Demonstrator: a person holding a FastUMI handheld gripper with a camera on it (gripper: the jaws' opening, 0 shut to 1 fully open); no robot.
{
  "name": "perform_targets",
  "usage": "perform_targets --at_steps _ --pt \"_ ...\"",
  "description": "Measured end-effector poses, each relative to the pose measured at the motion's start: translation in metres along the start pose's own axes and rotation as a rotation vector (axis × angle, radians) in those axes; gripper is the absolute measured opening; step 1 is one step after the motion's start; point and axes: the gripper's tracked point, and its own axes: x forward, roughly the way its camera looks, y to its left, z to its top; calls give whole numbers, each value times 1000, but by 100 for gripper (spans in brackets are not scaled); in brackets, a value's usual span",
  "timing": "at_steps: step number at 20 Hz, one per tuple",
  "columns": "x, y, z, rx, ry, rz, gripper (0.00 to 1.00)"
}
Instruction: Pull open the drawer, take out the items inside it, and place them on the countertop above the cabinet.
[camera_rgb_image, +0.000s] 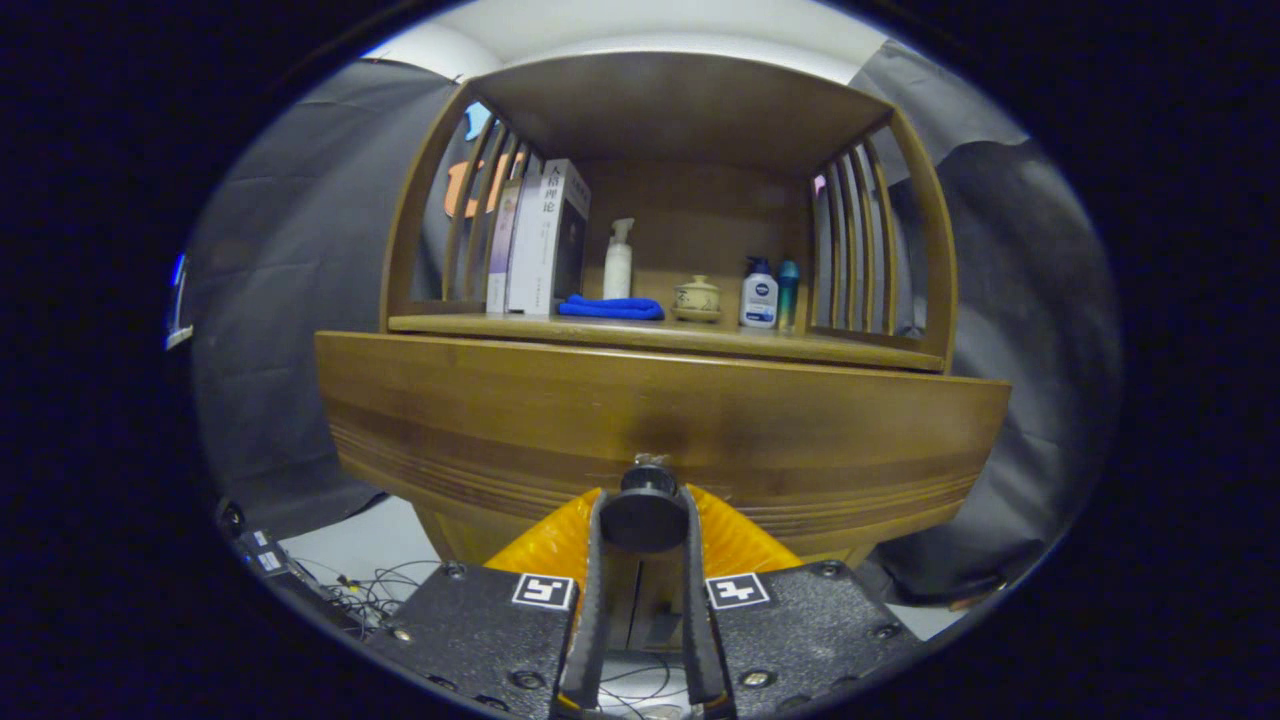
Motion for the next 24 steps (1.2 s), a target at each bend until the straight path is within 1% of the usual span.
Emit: perform_targets --at_steps 4,6,10,15,19,22,24 --pt "-25 2 -5 7 -7 6 35" --pt "-38 2 -7 38 -6 15 35" --pt "-61 1 -12 56 -11 28 34" --pt "-74 1 -15 43 -9 38 34" --pt "-74 1 -21 58 -3 43 34" --pt "-77 0 -25 24 -2 29 34" --pt "-79 -2 -25 -24 6 26 50"
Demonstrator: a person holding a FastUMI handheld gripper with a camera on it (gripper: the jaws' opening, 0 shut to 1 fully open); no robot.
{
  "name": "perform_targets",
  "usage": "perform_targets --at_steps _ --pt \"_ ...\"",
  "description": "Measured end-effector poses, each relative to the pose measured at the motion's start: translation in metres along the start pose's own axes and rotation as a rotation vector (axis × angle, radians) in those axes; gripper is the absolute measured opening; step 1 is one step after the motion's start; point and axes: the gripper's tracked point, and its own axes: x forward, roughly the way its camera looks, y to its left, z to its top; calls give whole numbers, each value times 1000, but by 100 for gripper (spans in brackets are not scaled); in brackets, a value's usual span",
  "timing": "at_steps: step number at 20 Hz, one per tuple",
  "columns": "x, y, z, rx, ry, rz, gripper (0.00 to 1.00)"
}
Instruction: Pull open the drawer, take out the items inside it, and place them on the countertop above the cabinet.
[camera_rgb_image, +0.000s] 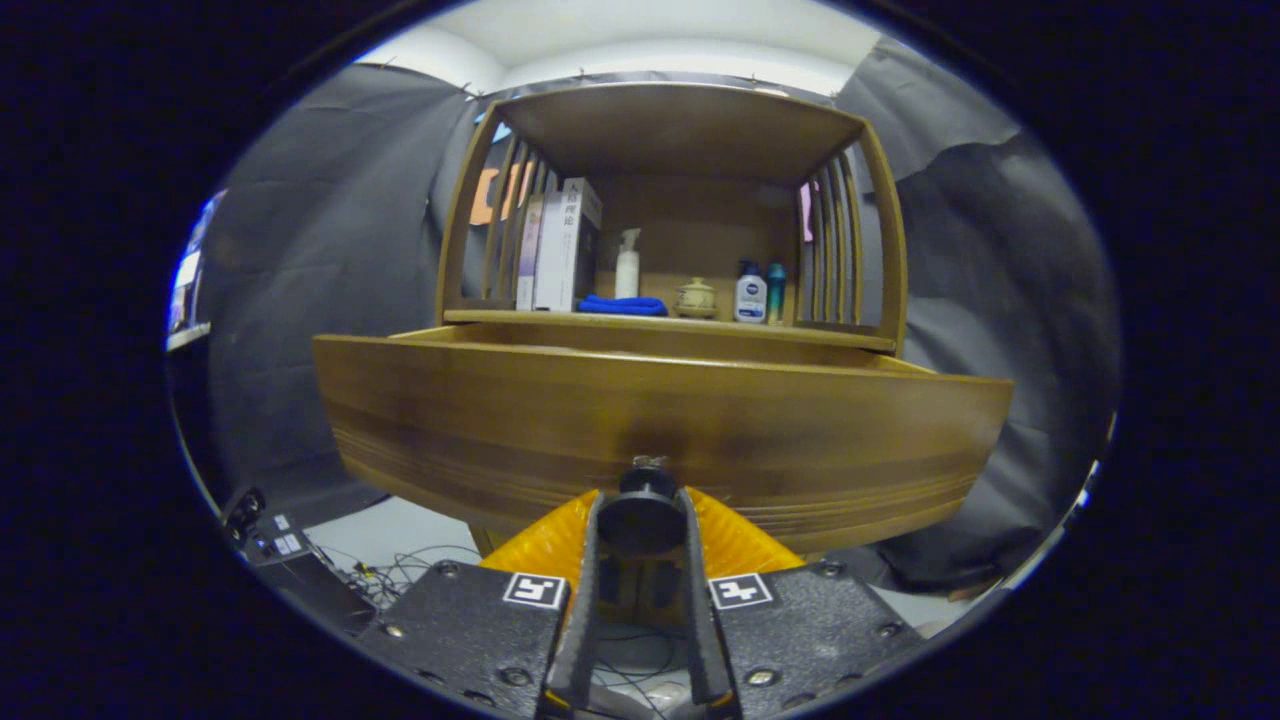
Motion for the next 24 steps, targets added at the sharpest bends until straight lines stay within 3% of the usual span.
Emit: perform_targets --at_steps 5,6,8,13,18,24 --pt "-31 -10 67 -37 -157 8 90" --pt "-33 -10 81 -27 -179 10 93" --pt "-29 -16 113 -26 -209 11 96" --pt "10 -18 161 -37 -126 63 96" --pt "66 -9 135 26 189 144 97" --pt "106 -17 93 167 456 107 95"
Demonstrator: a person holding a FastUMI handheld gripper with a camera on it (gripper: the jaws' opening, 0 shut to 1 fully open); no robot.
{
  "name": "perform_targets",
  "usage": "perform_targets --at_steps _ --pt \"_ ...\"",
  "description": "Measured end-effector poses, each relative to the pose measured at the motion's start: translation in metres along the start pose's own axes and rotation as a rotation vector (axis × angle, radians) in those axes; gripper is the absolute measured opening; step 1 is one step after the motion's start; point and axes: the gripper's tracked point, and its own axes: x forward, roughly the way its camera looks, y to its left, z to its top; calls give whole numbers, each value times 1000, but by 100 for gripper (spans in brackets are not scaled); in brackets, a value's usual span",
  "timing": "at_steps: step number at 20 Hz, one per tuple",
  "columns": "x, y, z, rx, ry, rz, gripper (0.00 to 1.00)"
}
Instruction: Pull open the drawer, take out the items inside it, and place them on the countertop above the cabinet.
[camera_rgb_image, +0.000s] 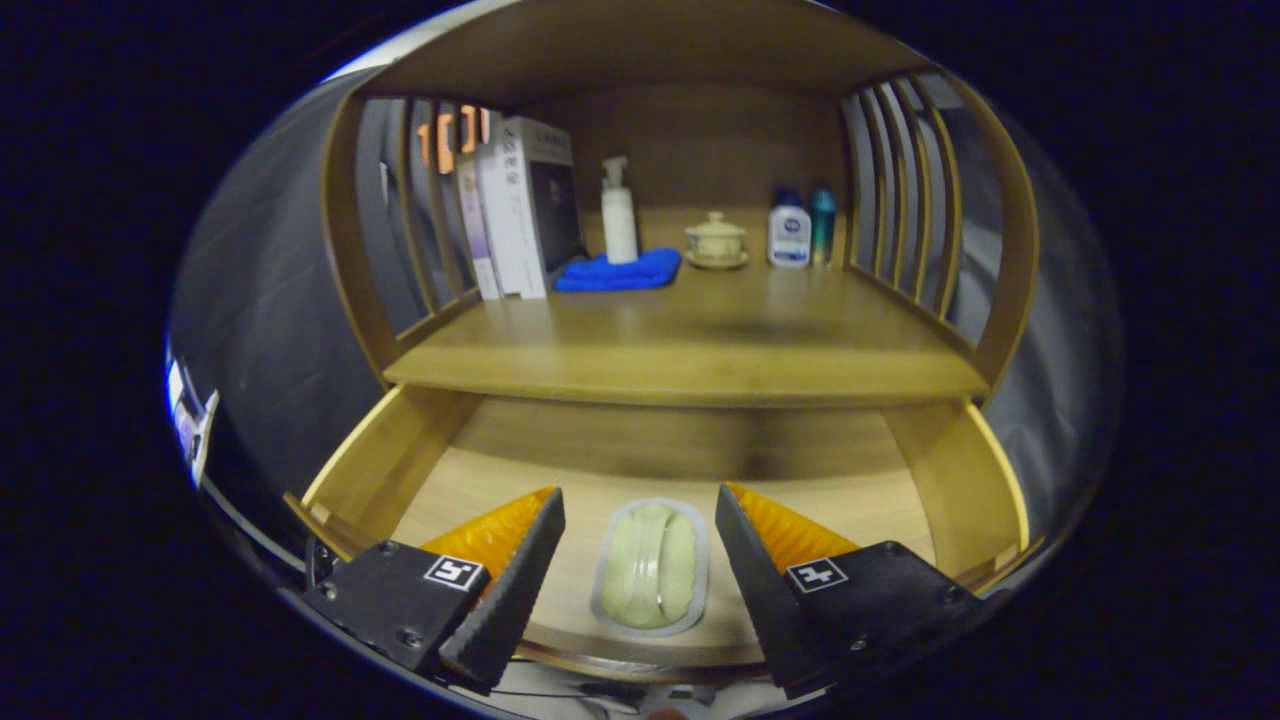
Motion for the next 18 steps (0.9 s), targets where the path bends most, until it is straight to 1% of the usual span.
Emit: perform_targets --at_steps 1,2,5,10,13,16,17,18 --pt "6 -2 -3 11 33 -5 94" --pt "11 -8 -7 14 65 -27 92" --pt "20 -14 -18 -21 152 -68 89" --pt "29 -9 -36 -59 252 -77 89" --pt "34 -9 -42 -74 278 -87 86" --pt "35 -5 -46 -70 294 -64 67" --pt "36 -5 -43 -84 287 -55 64" --pt "39 -6 -45 -88 283 -58 59"
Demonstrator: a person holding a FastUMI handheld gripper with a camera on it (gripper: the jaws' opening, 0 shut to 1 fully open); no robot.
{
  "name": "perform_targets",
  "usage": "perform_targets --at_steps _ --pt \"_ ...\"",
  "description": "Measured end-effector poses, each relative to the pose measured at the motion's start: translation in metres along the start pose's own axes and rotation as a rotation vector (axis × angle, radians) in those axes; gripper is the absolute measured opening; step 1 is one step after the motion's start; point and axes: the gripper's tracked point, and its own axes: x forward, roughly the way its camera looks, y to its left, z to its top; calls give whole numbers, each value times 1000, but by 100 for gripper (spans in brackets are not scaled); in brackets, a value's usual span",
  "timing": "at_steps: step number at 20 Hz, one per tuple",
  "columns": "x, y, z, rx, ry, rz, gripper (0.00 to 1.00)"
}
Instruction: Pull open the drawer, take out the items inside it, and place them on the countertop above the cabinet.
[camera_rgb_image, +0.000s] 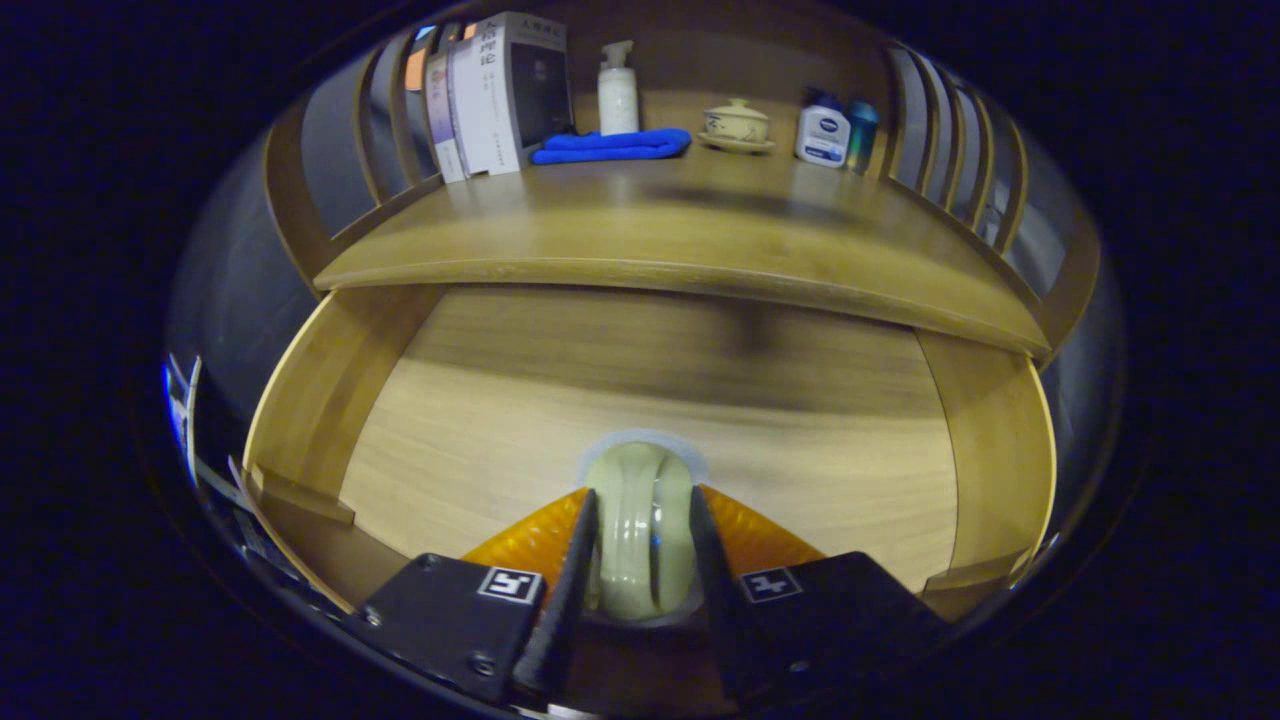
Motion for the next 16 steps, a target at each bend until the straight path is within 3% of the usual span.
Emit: perform_targets --at_steps 8,16 --pt "0 3 4 -46 -28 4 19" --pt "-17 -5 17 -49 -80 1 17"
